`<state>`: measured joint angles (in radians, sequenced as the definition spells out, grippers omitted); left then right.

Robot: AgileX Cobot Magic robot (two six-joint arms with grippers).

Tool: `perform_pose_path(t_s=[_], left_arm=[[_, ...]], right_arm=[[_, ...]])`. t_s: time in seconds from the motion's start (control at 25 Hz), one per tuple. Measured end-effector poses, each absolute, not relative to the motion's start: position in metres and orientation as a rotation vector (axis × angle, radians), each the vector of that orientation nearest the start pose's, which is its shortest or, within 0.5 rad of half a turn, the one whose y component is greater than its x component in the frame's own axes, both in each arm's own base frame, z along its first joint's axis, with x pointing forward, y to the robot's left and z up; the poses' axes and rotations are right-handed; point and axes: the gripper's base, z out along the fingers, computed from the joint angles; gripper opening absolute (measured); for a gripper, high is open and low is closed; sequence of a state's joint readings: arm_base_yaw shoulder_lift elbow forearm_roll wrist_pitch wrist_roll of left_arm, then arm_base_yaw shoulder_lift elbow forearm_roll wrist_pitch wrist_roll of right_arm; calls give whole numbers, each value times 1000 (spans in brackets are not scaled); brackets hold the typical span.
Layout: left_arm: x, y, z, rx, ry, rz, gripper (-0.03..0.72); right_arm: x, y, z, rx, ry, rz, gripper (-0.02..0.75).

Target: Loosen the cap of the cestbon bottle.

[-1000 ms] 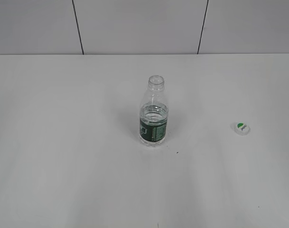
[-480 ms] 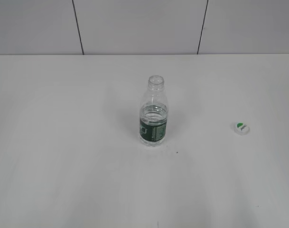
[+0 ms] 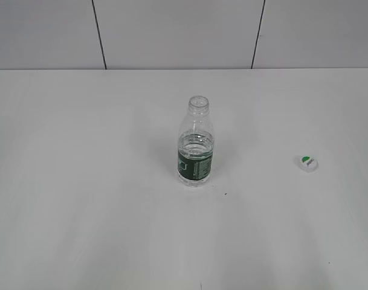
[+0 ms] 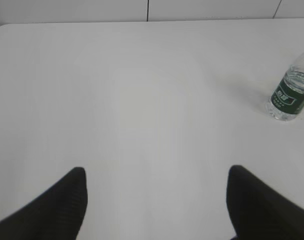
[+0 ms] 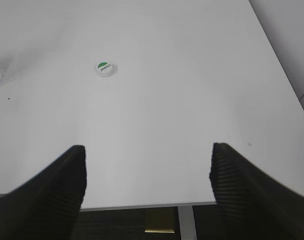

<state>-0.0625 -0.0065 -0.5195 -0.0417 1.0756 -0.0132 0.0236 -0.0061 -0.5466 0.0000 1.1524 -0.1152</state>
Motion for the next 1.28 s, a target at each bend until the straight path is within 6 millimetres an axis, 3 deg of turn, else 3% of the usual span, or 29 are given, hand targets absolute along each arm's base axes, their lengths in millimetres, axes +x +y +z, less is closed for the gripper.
perform_pose_path(t_s=[1.28], left_arm=[[-9, -2, 282, 53, 2029, -86, 466]], right_arm=[[-9, 0, 279, -143, 2052, -57, 588]])
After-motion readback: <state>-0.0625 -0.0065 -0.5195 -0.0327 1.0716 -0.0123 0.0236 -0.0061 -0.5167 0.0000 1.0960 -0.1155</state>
